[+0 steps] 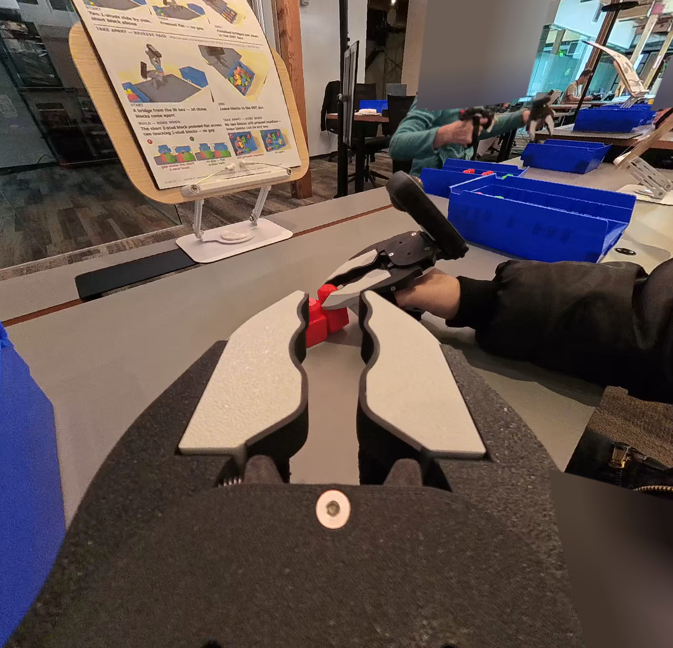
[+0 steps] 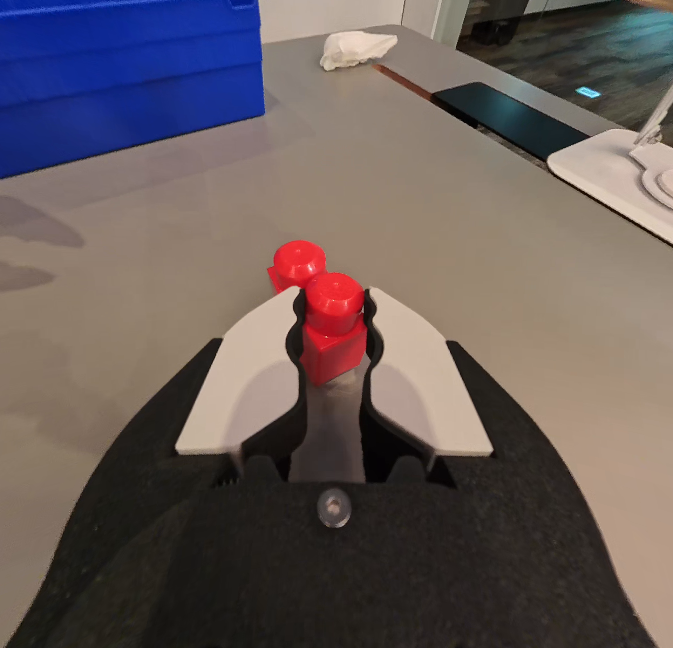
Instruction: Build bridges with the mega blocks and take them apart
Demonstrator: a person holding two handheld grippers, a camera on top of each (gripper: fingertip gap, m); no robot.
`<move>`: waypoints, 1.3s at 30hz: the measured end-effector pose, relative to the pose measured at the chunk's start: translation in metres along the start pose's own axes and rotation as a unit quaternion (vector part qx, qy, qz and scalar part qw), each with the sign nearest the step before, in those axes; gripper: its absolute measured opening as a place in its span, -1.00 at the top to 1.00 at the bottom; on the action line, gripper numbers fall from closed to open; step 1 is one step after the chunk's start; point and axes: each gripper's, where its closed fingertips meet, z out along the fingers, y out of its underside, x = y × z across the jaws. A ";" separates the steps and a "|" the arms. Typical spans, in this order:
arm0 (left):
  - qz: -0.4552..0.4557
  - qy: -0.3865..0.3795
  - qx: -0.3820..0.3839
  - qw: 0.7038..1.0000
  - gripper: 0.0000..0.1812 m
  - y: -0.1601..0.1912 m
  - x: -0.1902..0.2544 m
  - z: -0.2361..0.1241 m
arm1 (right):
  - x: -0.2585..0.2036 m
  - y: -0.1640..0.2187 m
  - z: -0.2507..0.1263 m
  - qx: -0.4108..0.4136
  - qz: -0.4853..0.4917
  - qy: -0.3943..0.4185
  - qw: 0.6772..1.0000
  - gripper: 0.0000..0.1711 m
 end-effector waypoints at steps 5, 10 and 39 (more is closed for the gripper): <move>-0.005 0.000 0.007 1.000 0.73 -0.003 -0.001 -0.003 | -0.004 0.007 0.000 -0.026 -0.010 -0.002 1.000 0.58; -0.004 -0.001 0.017 1.000 0.73 -0.009 -0.002 -0.012 | 0.005 0.014 -0.018 -0.028 -0.044 0.006 0.999 0.60; -0.005 -0.002 0.030 1.000 0.77 -0.018 0.003 -0.028 | -0.004 0.041 -0.003 -0.127 -0.057 -0.041 0.989 0.79</move>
